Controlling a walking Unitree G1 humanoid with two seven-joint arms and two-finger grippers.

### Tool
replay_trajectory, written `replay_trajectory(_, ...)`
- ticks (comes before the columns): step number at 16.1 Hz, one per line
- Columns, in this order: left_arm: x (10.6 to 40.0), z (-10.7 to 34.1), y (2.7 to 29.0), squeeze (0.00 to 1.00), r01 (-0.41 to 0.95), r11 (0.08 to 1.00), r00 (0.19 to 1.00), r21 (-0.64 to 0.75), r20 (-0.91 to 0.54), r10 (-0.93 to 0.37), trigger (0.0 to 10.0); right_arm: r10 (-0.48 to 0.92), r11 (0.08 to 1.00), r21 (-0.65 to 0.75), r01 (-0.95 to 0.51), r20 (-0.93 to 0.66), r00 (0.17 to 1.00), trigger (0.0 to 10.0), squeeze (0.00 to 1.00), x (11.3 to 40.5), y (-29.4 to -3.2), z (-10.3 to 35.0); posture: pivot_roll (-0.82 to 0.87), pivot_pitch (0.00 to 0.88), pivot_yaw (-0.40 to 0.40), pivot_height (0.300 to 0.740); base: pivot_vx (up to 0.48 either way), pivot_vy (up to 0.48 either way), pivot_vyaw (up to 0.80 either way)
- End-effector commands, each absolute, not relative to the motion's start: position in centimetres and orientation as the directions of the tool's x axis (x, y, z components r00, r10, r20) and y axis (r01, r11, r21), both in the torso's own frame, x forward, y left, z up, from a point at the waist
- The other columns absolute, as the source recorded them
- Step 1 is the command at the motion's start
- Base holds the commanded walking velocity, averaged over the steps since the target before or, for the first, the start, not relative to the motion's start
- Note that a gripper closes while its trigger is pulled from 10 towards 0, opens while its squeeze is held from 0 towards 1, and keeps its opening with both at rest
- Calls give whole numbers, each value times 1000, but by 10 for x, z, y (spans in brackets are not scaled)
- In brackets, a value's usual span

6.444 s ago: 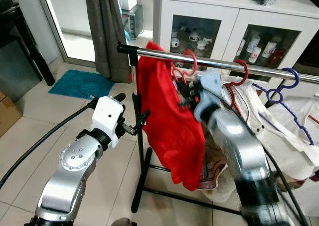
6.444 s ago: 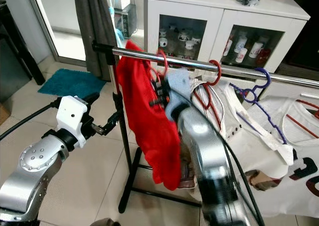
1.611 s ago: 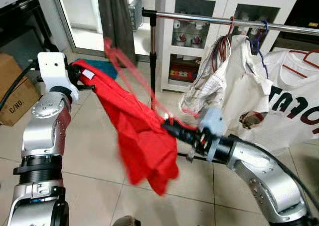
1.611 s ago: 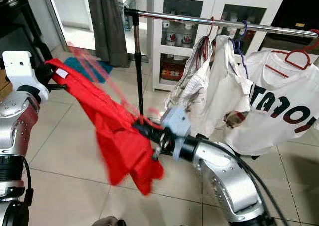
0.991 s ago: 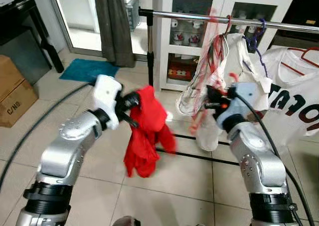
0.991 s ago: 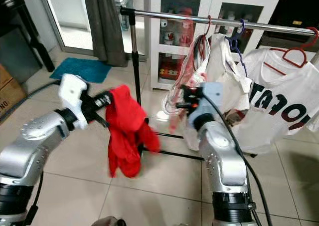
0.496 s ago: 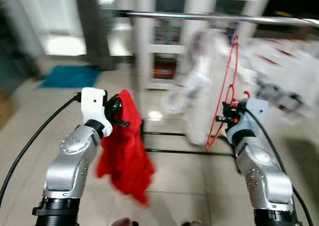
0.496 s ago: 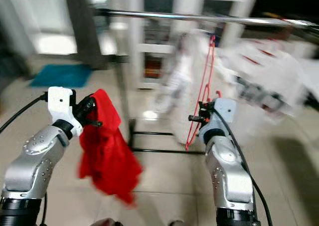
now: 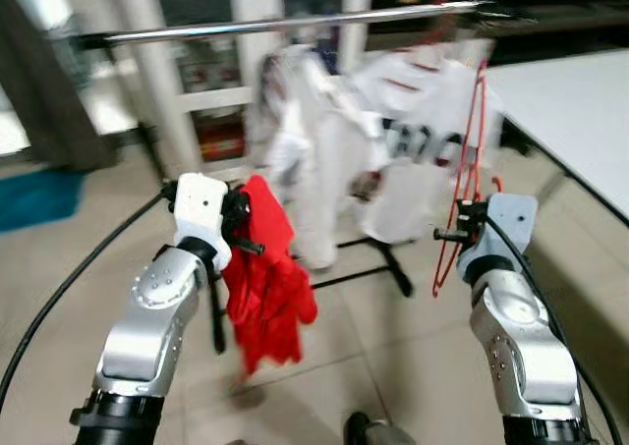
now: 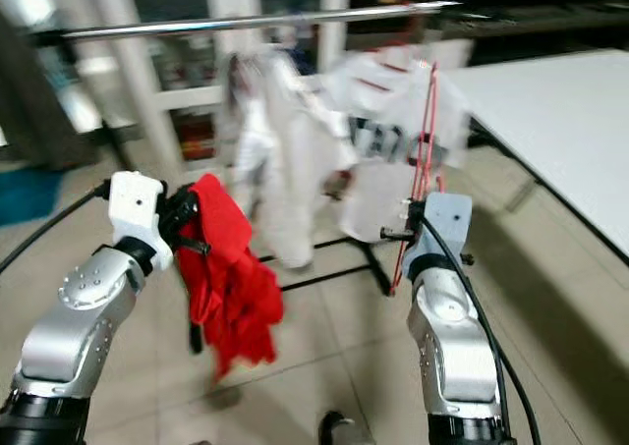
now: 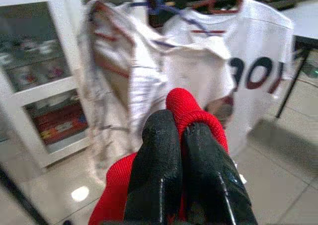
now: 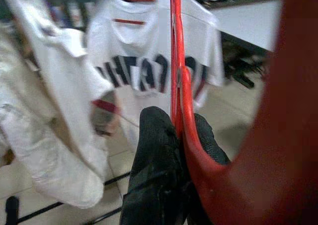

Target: Hang hanger

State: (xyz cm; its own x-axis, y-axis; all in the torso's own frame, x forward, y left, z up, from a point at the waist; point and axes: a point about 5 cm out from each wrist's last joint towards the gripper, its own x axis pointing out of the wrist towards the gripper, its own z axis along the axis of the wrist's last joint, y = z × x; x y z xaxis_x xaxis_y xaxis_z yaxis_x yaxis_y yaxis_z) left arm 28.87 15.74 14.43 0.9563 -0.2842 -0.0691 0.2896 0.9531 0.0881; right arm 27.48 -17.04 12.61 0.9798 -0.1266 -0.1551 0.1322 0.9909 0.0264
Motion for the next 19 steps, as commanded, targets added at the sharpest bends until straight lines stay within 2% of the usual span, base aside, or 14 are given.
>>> replay_trajectory(1,292,146,157,0,258,962,966,96,-59,-253,10000,-116,990,60,129,-183,976,10000,0,272,-171,124,-59,0,48,740,0,0,-788)
replay_trajectory(3,291,145,155,0,269,959,963,87,-46,-266,10000,-116,988,76,132,-184,976,10000,0,270,-169,124,-61,0,47,740,0,0,-788)
replay_trajectory(4,291,144,156,0,246,968,969,57,-40,-244,10000,-138,990,8,141,-165,977,10000,0,271,-169,125,-63,0,45,740,0,0,-788)
replay_trajectory(7,294,144,162,0,209,977,978,36,-18,-208,10000,-110,994,-12,110,-173,979,10000,0,271,-167,125,-61,0,40,740,0,0,-800)
replay_trajectory(10,293,146,165,0,161,984,987,81,-7,-161,10000,-90,996,11,94,-187,978,10000,0,270,-164,126,-58,0,37,740,0,0,-800)
replay_trajectory(11,293,146,165,0,169,982,986,81,-21,-167,10000,-104,994,19,109,-173,979,10000,0,270,-164,128,-58,0,37,740,0,0,-800)
replay_trajectory(13,293,147,164,0,212,973,977,89,-22,-210,10000,-197,979,-66,191,-92,976,10000,0,272,-170,131,-56,0,35,740,0,0,-800)
replay_trajectory(14,293,150,165,0,224,968,974,111,-7,-224,10000,-140,990,3,143,-165,976,10000,0,270,-168,125,-56,0,30,740,0,0,-800)
replay_trajectory(15,294,151,167,0,208,972,978,111,-3,-209,10000,-109,994,7,112,-176,978,10000,0,269,-167,125,-56,0,30,740,0,0,-800)
replay_trajectory(19,295,151,167,0,223,970,975,100,-12,-223,10000,-117,984,111,142,-202,972,10000,0,268,-166,121,-55,0,26,740,0,0,-800)
